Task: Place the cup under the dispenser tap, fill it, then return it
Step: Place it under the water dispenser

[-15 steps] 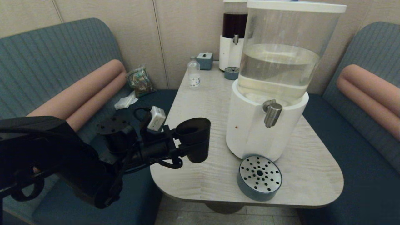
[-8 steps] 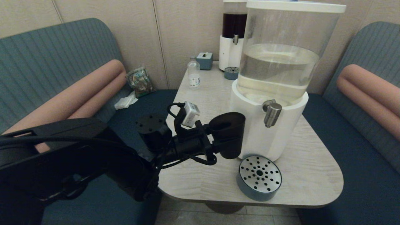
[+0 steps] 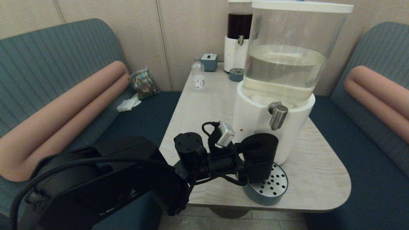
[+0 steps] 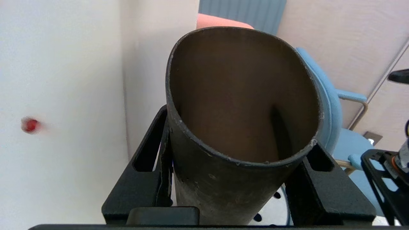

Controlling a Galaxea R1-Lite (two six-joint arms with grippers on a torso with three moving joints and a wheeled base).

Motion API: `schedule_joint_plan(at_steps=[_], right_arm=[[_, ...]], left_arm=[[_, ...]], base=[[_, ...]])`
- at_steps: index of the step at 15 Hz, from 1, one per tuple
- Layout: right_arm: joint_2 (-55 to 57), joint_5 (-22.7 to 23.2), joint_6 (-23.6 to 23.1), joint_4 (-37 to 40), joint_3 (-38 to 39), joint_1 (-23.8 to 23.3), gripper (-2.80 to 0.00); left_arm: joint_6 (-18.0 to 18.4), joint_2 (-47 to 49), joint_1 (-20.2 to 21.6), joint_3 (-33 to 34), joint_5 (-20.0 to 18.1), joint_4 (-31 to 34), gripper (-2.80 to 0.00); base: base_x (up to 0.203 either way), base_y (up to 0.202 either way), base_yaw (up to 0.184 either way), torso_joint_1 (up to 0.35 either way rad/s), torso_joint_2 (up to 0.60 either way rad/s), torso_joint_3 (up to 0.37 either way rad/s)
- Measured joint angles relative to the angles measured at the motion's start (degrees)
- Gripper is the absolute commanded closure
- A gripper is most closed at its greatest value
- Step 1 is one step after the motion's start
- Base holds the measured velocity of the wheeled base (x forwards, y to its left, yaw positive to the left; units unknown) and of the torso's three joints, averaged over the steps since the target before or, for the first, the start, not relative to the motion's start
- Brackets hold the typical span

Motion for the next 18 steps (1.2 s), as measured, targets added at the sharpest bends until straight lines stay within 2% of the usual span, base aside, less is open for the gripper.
schedule_joint_plan(at_steps=[8,9,18], right_arm=[[0.0,0.0,0.0,0.0,0.0,0.0,0.0],[0.0,0.0,0.0,0.0,0.0,0.0,0.0],[0.0,0.0,0.0,0.0,0.0,-0.1,0.0]], left_arm=[[-0.2,3.0,-0.6,-1.3,0.6,-0.3,0.0],[-0.2,3.2,-0.6,-1.5,0.6,-0.4,-2.8],[-0.1,3.8,-1.5,-0.2,1.5,0.2,-2.8]], base=[[0.0,0.0,0.0,0.0,0.0,0.0],[0.0,0.0,0.0,0.0,0.0,0.0],[0.0,0.0,0.0,0.0,0.0,0.0]])
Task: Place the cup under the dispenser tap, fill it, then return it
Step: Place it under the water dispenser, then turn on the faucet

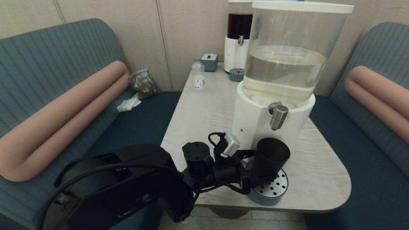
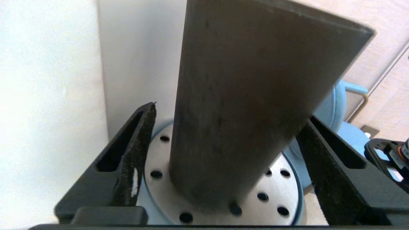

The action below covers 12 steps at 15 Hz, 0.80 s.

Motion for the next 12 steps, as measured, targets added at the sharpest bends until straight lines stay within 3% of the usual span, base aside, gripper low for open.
schedule_joint_plan(at_steps=[7,12], right_arm=[[0.0,0.0,0.0,0.0,0.0,0.1,0.0],[0.0,0.0,0.0,0.0,0.0,0.1,0.0]], left_arm=[[0.8,-4.6,0.1,10.3,0.4,-0.1,-2.8],[1.1,-11.9,3.2,20.2,0.3,-0.2,-2.8]], base=[[0.0,0.0,0.0,0.0,0.0,0.0],[0.0,0.0,0.0,0.0,0.0,0.0]])
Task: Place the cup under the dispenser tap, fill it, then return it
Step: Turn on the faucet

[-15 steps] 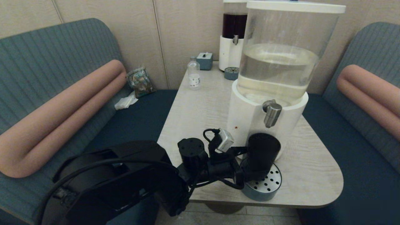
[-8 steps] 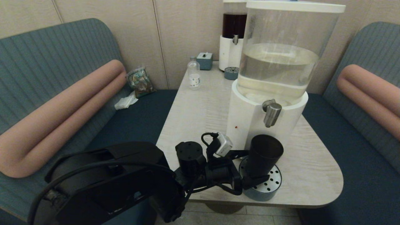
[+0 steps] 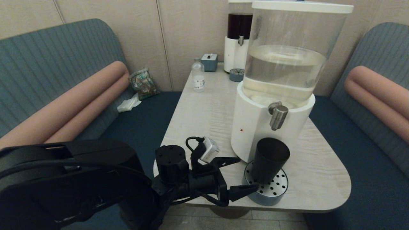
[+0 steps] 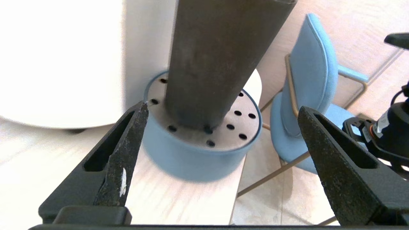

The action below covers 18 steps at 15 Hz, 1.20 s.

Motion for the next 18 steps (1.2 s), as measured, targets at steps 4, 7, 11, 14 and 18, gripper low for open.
schedule_joint_plan(at_steps=[4,7,11,14,18], right_arm=[[0.0,0.0,0.0,0.0,0.0,0.0,0.0],[0.0,0.0,0.0,0.0,0.0,0.0,0.0],[0.0,0.0,0.0,0.0,0.0,0.0,0.0],[0.0,0.0,0.0,0.0,0.0,0.0,0.0],[0.0,0.0,0.0,0.0,0.0,0.0,0.0]], left_arm=[[0.2,-7.0,3.4,7.7,0.0,0.0,-2.8],[-0.3,-16.4,7.5,14.1,0.1,0.0,0.0],[-2.8,-33.8,13.7,25.0,5.3,0.0,0.0],[-6.6,-48.0,16.4,28.7,18.5,0.0,0.0],[-11.7,-68.1,24.6,32.9,34.4,1.1,0.0]], base=[[0.0,0.0,0.0,0.0,0.0,0.0],[0.0,0.0,0.0,0.0,0.0,0.0],[0.0,0.0,0.0,0.0,0.0,0.0],[0.0,0.0,0.0,0.0,0.0,0.0],[0.0,0.0,0.0,0.0,0.0,0.0]])
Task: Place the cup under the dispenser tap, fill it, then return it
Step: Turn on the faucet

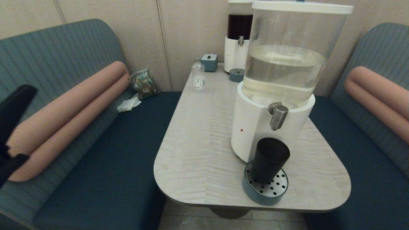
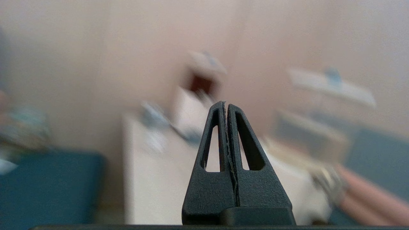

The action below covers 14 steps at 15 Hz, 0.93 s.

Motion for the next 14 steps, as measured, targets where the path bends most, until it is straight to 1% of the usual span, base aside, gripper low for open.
schedule_joint_plan(at_steps=[2,4,6,7,8,10,11,13,14], right_arm=[[0.0,0.0,0.0,-0.1,0.0,0.0,0.0],[0.0,0.0,0.0,0.0,0.0,0.0,0.0],[0.0,0.0,0.0,0.0,0.0,0.0,0.0],[0.0,0.0,0.0,0.0,0.0,0.0,0.0],[0.0,0.0,0.0,0.0,0.0,0.0,0.0],[0.0,0.0,0.0,0.0,0.0,0.0,0.0],[0.0,0.0,0.0,0.0,0.0,0.0,0.0],[0.0,0.0,0.0,0.0,0.0,0.0,0.0],[0.0,0.0,0.0,0.0,0.0,0.0,0.0]], left_arm=[[-0.8,-10.3,4.5,3.4,1.5,2.3,0.0],[-1.2,-21.2,7.3,5.4,1.7,8.2,0.0],[-0.7,-32.8,9.6,6.6,-0.2,18.5,0.0],[0.5,-37.9,10.5,6.9,-1.1,25.2,0.0],[2.7,-43.1,11.4,7.3,-1.6,33.9,0.0],[6.9,-50.5,12.3,7.6,-1.7,50.6,0.0],[10.2,-53.2,12.5,7.7,-1.0,59.5,0.0],[17.6,-56.6,12.9,7.9,1.4,74.4,0.0],[19.3,-57.5,12.9,8.0,2.2,79.9,0.0]], base=[[0.0,0.0,0.0,0.0,0.0,0.0],[0.0,0.0,0.0,0.0,0.0,0.0],[0.0,0.0,0.0,0.0,0.0,0.0],[0.0,0.0,0.0,0.0,0.0,0.0],[0.0,0.0,0.0,0.0,0.0,0.0],[0.0,0.0,0.0,0.0,0.0,0.0],[0.0,0.0,0.0,0.0,0.0,0.0],[0.0,0.0,0.0,0.0,0.0,0.0],[0.0,0.0,0.0,0.0,0.0,0.0]])
